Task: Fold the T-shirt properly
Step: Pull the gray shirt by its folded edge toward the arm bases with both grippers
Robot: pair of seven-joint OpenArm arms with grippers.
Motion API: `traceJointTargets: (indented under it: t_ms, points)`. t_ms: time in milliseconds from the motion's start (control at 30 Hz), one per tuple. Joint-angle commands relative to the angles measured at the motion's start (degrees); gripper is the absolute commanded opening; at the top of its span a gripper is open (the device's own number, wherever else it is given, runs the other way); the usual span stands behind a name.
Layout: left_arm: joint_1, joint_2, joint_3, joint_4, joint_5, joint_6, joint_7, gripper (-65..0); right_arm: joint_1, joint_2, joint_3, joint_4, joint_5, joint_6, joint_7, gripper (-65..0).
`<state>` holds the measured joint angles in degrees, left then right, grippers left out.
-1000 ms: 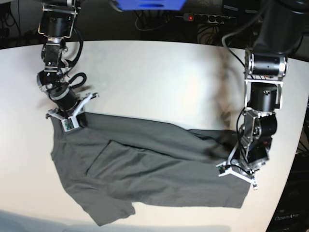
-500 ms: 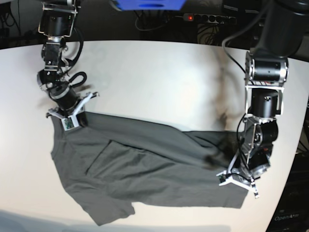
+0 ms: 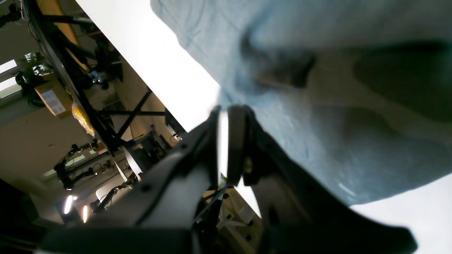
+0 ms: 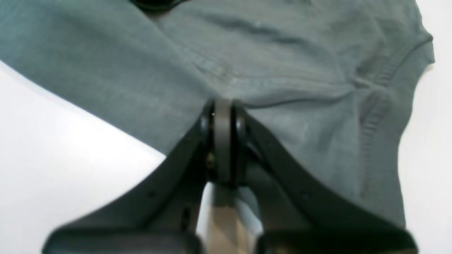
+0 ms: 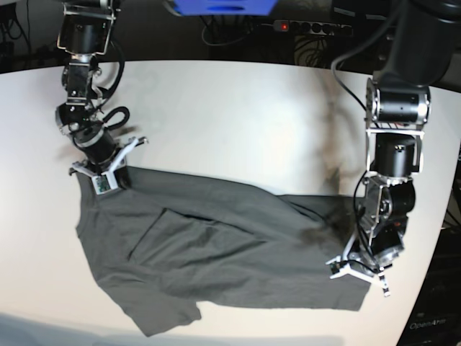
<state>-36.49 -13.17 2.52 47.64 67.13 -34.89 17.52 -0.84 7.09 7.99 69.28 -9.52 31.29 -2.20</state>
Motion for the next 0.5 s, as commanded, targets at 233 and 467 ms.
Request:
traceJointTargets:
  t_ms: [233,467]
  points:
    - [0.4,-0.3,-0.2,5.2,0.4,1.1,-0.1,-62.4,-0.1,0.2,0.0,0.3,-0.8,0.0,-1.8,-64.6]
    - [5.6,-0.5,-0.2,9.4,0.3,0.8,-0.6,-62.7,-0.1,0.2,0.0,0.3,-0.8,0.0,-1.8,-64.6]
